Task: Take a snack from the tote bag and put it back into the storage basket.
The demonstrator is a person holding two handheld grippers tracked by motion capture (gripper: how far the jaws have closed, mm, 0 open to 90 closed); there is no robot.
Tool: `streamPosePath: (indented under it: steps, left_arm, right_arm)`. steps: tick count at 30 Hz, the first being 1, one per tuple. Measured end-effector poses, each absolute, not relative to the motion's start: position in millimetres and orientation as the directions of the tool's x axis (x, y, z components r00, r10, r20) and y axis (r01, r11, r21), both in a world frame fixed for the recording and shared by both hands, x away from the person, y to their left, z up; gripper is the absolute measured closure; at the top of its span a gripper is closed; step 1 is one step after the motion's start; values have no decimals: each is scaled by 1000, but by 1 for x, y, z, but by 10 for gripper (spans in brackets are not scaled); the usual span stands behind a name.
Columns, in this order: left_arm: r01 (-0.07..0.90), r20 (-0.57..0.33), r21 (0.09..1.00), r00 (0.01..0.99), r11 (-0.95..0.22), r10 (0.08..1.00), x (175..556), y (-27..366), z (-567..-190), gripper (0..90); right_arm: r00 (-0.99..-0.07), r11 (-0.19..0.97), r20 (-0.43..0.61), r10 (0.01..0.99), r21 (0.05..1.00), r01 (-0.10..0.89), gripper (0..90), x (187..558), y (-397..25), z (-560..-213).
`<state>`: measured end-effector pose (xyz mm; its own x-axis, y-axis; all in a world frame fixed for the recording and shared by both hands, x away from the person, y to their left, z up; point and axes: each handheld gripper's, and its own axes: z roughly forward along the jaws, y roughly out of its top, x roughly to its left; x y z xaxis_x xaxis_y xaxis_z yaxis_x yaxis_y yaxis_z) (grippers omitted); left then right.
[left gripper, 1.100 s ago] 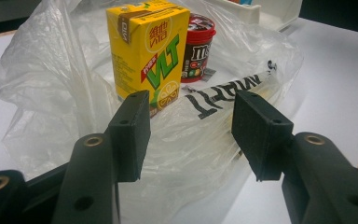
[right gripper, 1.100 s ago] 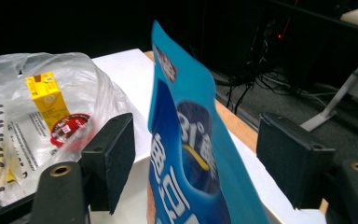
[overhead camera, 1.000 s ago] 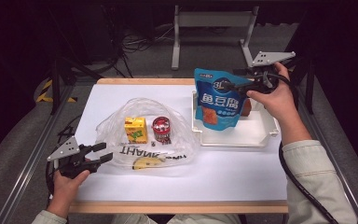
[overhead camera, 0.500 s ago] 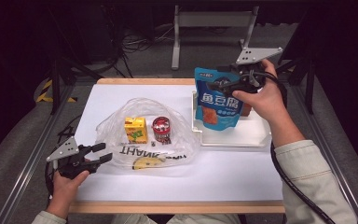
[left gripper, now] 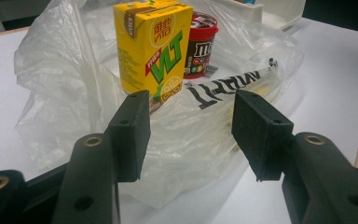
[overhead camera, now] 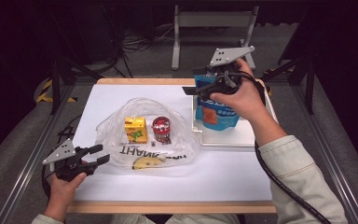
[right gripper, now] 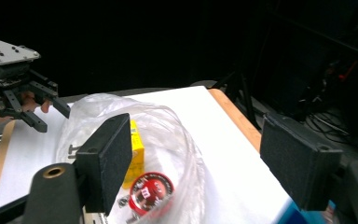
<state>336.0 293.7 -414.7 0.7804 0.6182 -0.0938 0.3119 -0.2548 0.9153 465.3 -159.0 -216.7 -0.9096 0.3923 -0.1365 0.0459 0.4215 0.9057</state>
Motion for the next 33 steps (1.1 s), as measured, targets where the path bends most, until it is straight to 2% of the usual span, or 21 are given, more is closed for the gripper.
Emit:
streamPosePath:
  steps: [19,33]
  left_arm:
    - [317,-96,919,755,-234,648,324,305,-415,472]
    - [313,-93,921,756,-232,648,324,305,-415,472]
  right_arm:
    - [-962,435,-68,264,899,56,232,476,-89,-250]
    - [-976,454,-29,215,888,74,228,486,-48,-283]
